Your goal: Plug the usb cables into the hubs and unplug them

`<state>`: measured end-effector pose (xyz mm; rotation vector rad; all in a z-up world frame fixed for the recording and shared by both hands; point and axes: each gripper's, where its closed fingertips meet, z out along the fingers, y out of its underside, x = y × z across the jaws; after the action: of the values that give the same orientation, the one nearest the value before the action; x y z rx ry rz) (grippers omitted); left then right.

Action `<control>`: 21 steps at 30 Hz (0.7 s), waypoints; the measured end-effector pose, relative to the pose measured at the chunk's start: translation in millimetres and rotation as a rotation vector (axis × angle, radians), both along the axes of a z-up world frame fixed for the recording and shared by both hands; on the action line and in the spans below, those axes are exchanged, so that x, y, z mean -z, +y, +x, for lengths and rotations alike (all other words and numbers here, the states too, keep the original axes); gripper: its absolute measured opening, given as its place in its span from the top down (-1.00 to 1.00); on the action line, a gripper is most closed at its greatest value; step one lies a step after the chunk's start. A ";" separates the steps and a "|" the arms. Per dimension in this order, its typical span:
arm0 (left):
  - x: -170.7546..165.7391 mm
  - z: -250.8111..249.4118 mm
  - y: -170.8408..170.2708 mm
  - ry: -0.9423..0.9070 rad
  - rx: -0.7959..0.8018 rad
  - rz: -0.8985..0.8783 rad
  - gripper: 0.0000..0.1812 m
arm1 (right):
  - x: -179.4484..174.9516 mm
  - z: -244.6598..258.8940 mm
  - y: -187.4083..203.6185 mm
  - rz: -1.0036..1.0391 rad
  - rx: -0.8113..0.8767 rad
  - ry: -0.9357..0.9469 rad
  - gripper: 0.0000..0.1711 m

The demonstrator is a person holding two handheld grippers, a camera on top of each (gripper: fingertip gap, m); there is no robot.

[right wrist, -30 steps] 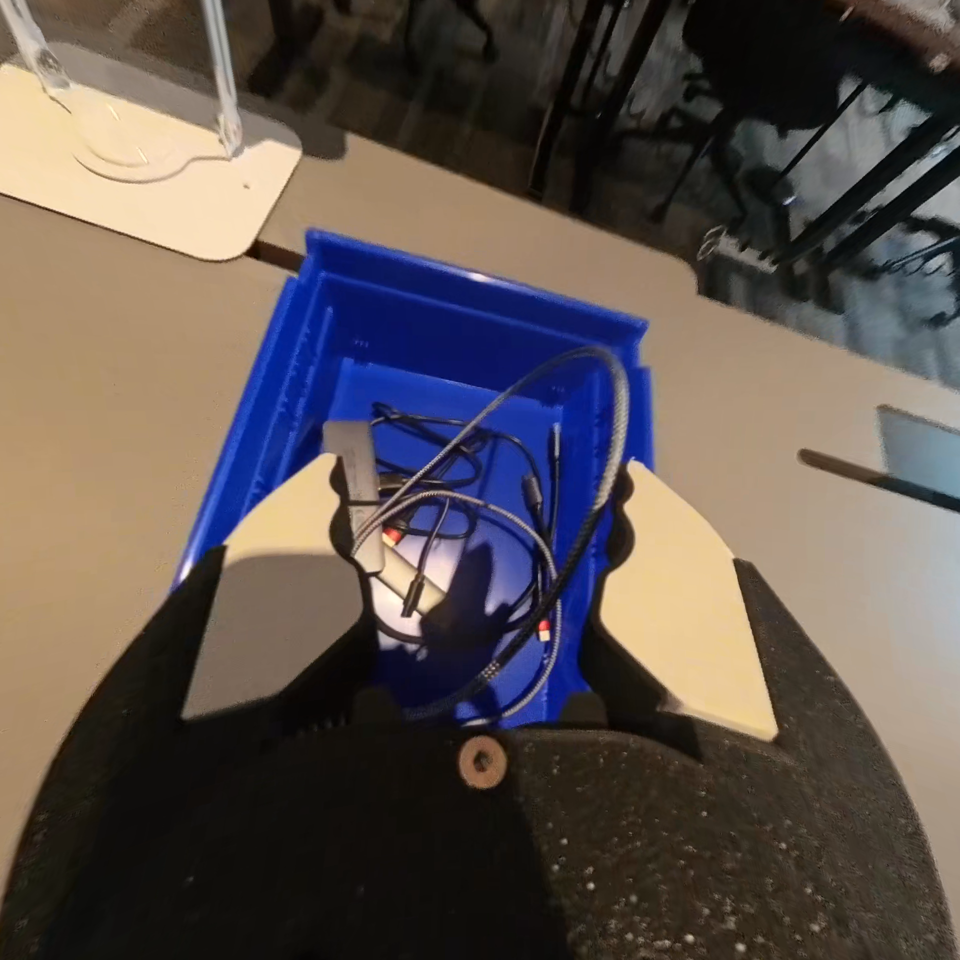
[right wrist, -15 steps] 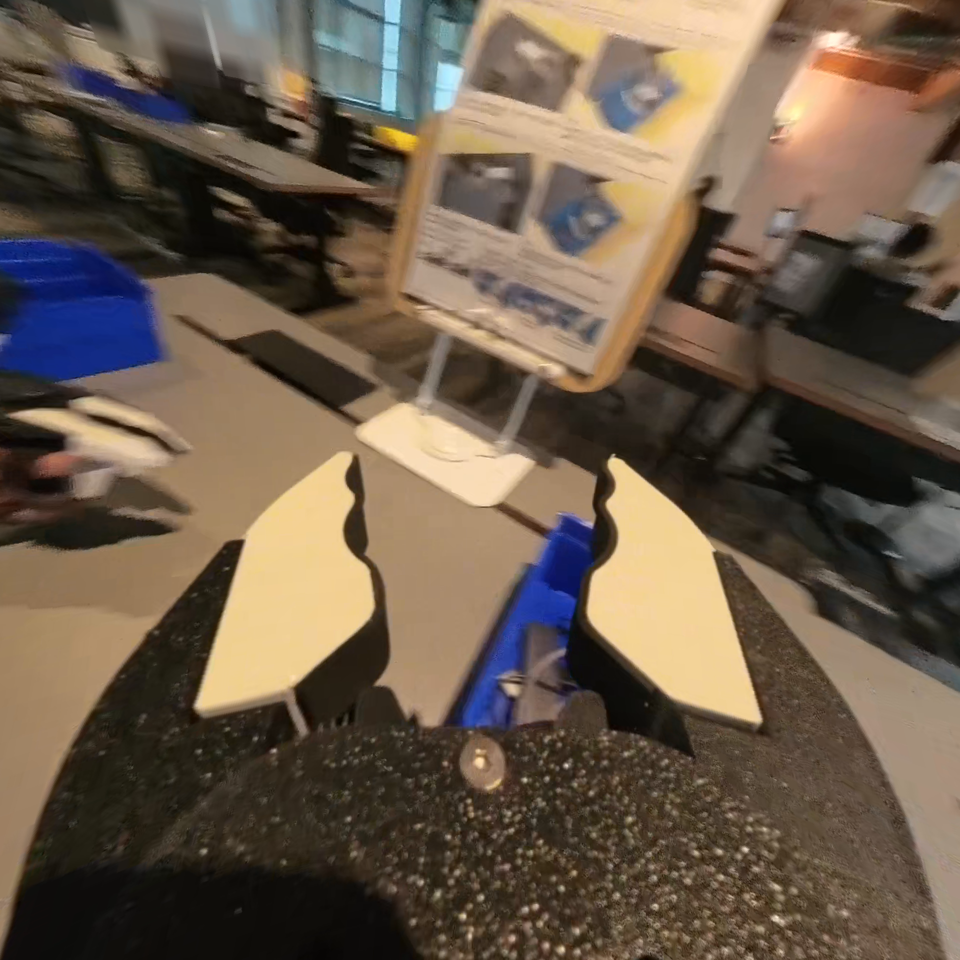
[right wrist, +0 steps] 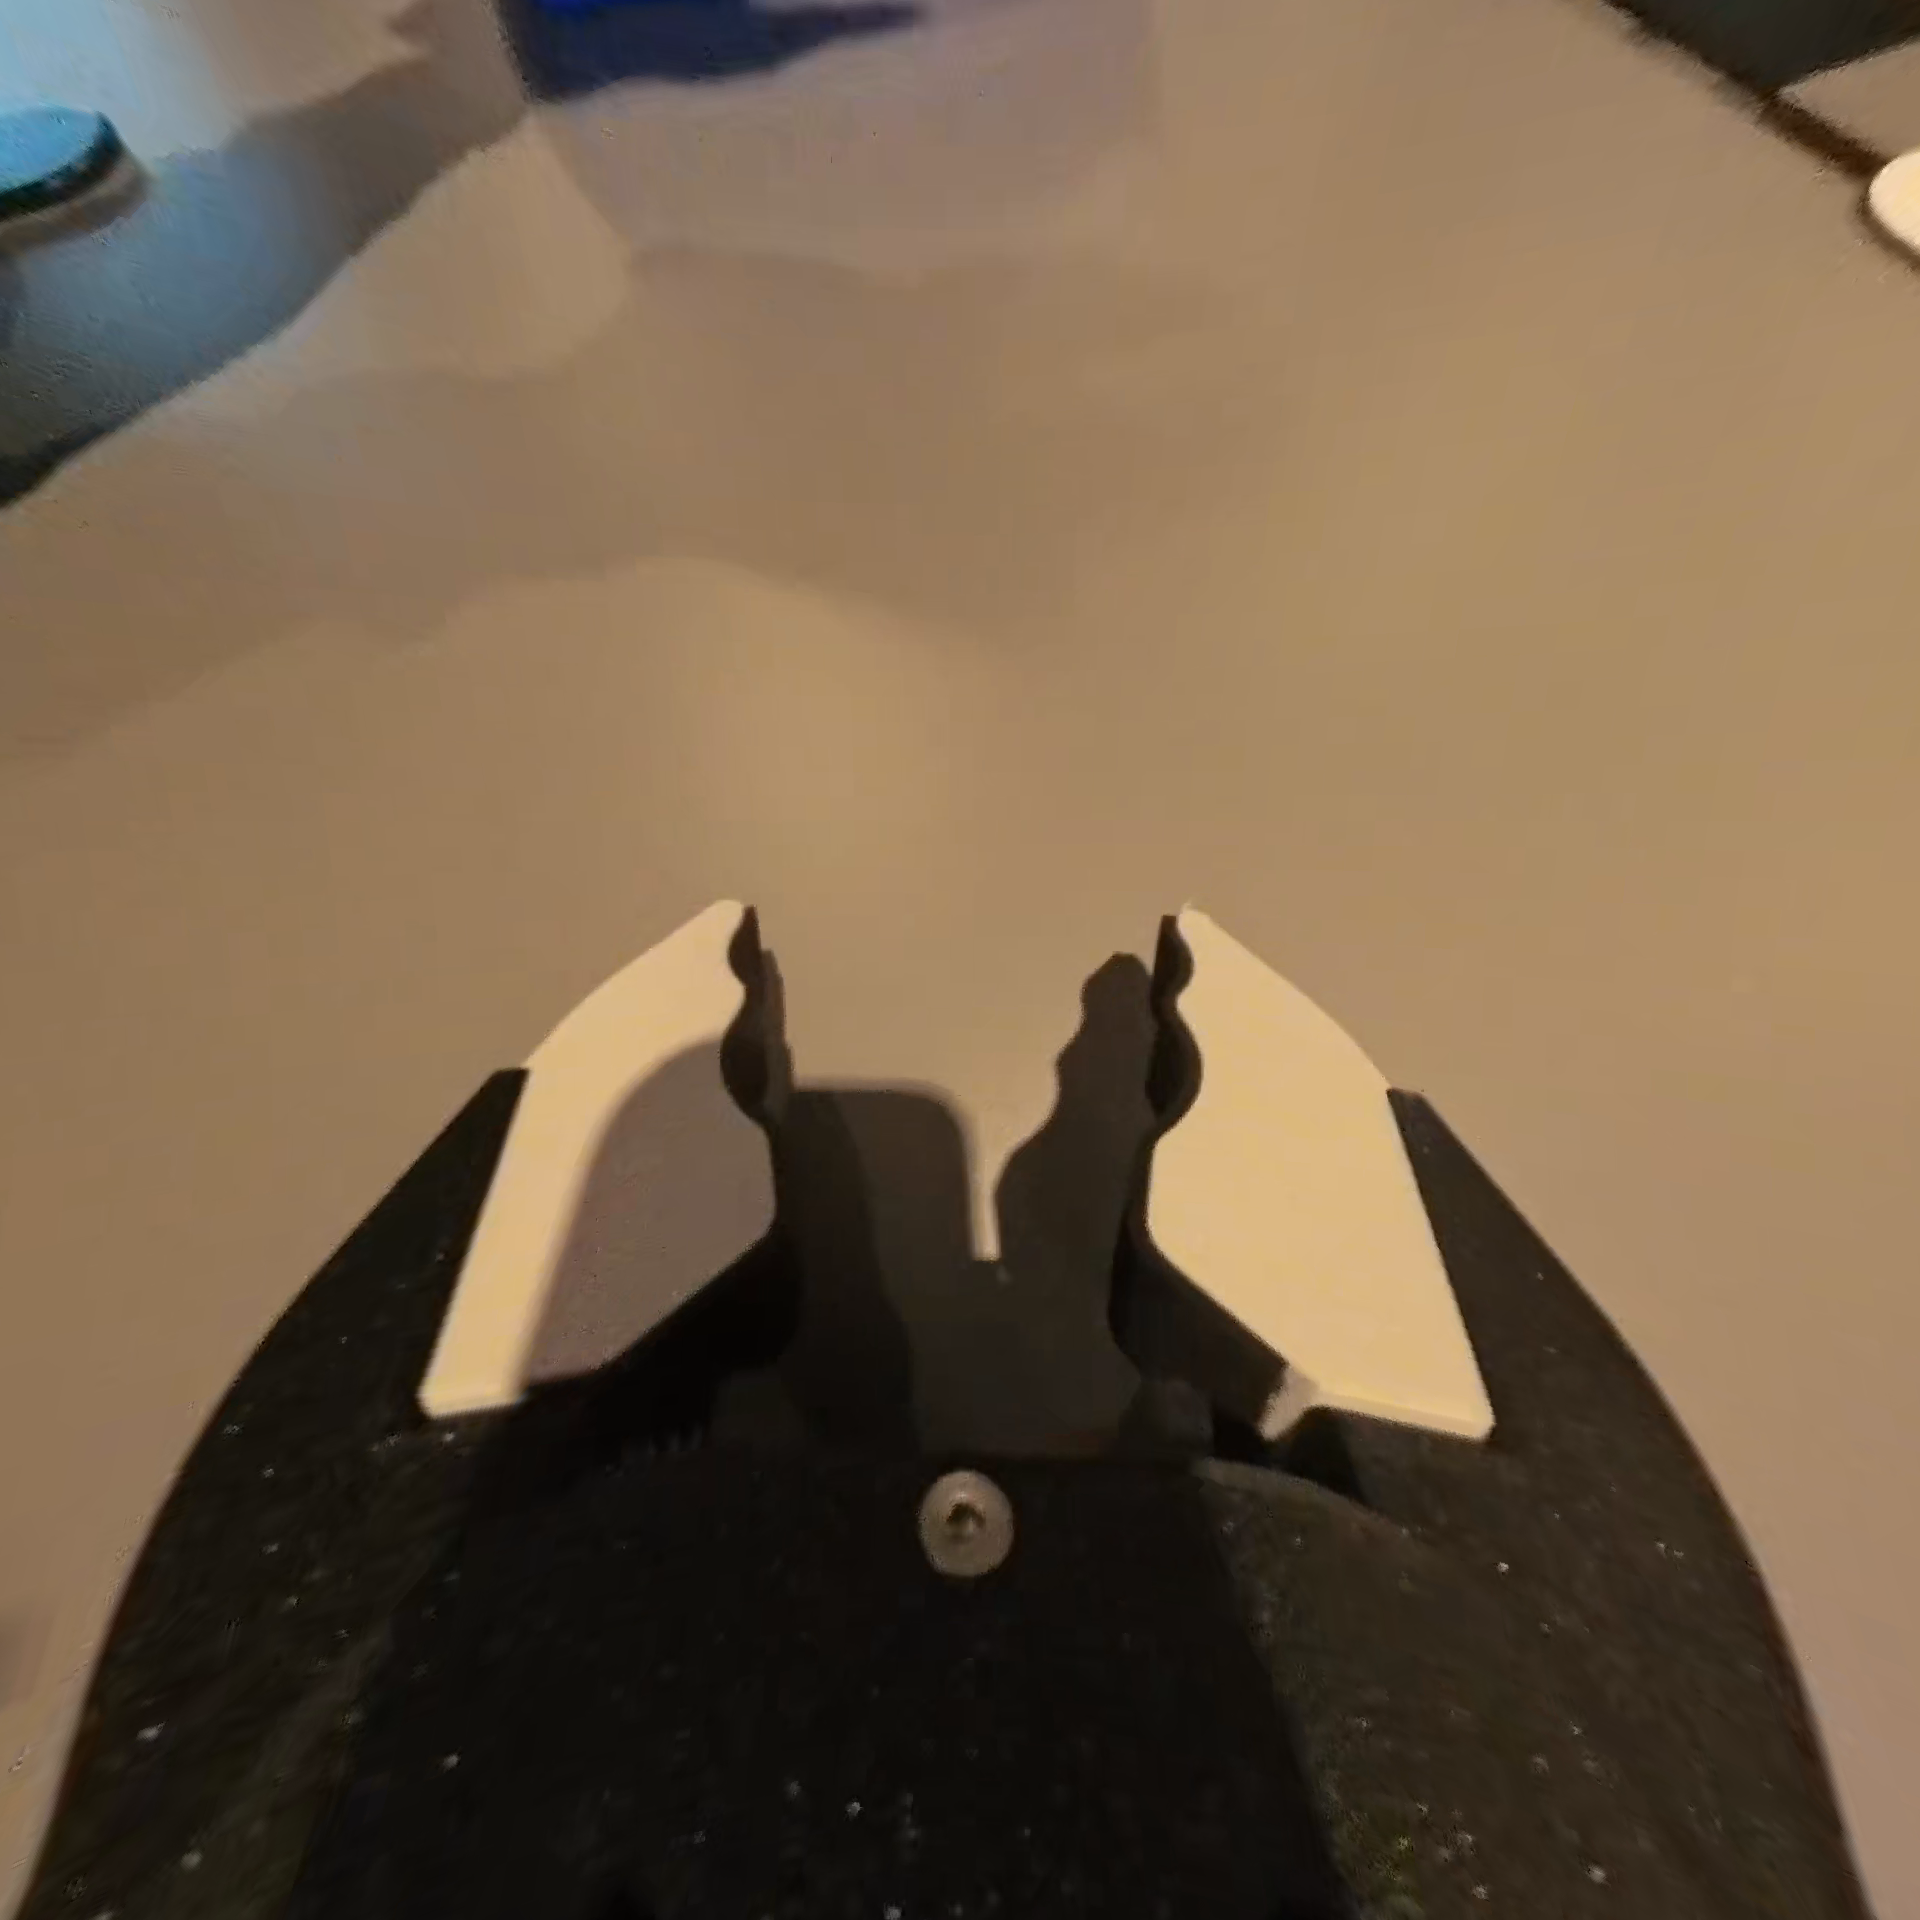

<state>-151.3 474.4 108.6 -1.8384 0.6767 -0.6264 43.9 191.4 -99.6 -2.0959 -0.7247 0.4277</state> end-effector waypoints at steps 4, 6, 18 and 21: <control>-4.0 -81.9 68.5 0.282 -0.104 -0.050 0.71 | 3.1 1.1 -2.7 -0.059 -0.007 0.037 0.15; 28.9 -106.0 92.7 0.515 -0.004 -0.108 0.72 | 2.3 2.2 -3.2 -0.063 -0.004 0.052 0.15; 176.1 -164.5 142.4 1.325 0.749 -0.080 0.72 | 15.9 7.2 2.0 -0.174 0.038 0.036 0.20; 192.7 -165.8 147.8 1.439 0.883 -0.084 0.72 | 17.2 8.5 6.0 -0.193 0.049 0.041 0.26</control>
<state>-317.0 622.2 -84.2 -1.7950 2.4780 0.3154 52.5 197.4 -116.8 -2.2728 -0.6274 0.5299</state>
